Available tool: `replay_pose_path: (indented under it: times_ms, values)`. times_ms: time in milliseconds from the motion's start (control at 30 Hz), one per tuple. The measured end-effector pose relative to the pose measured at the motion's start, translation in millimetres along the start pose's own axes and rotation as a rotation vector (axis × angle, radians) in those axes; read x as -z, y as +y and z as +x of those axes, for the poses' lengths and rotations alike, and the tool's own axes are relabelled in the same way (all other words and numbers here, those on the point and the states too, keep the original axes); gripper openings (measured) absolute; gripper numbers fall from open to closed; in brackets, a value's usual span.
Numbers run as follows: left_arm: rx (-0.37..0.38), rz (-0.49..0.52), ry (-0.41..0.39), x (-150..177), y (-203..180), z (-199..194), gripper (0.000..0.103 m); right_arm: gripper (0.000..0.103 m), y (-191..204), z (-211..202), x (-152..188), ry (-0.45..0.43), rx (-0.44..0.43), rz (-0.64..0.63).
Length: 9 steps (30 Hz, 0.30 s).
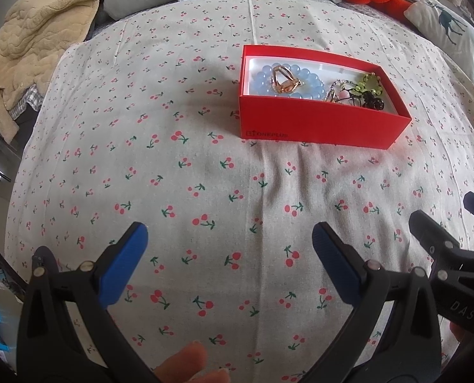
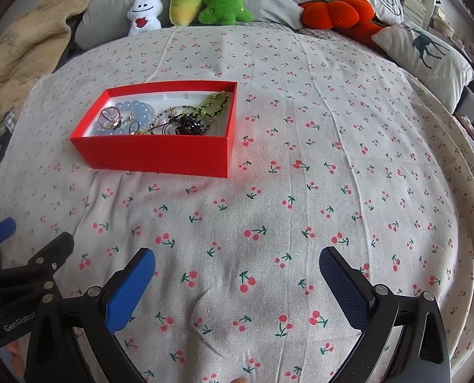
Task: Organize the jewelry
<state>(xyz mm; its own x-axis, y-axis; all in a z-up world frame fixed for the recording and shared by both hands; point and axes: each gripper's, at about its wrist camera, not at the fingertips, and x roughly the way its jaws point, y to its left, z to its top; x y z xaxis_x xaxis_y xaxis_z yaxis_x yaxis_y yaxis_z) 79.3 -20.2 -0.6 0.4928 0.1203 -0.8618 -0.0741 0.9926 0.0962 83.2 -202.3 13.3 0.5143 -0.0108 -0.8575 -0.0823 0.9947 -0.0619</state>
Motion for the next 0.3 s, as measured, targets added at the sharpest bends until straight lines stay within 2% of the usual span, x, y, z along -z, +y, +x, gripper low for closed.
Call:
replay_pose_path:
  times_ms: [300]
  values:
    - [-0.019,-0.005,0.012,15,6,10,0.102,0.103,3,11,14,0.008,0.014,-0.010]
